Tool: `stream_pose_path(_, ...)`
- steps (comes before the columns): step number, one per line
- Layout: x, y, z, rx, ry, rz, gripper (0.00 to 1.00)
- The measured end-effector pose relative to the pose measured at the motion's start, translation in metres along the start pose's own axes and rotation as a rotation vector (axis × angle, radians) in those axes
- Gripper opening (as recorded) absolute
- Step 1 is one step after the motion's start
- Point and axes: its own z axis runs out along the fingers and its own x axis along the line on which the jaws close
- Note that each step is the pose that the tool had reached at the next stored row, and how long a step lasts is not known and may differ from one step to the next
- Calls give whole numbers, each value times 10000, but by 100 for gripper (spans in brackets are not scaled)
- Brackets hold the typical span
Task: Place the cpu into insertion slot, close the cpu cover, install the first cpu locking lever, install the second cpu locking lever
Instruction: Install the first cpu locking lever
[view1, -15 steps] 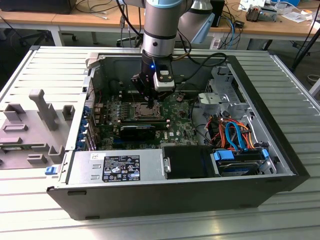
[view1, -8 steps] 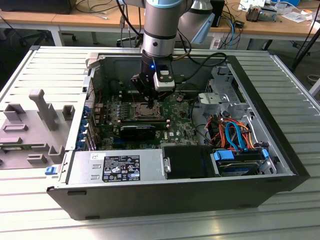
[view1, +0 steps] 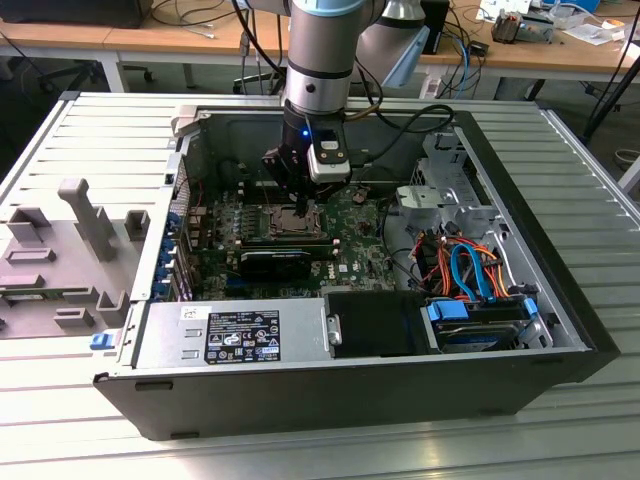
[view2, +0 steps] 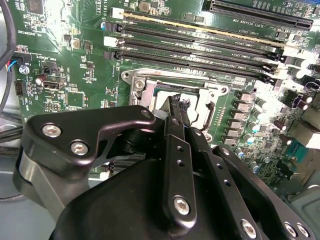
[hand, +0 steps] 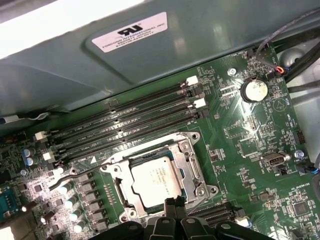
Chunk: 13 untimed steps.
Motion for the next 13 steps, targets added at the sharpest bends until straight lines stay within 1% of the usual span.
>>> stream_pose_path(13, 0, 0, 0, -5, -8, -129, 11)
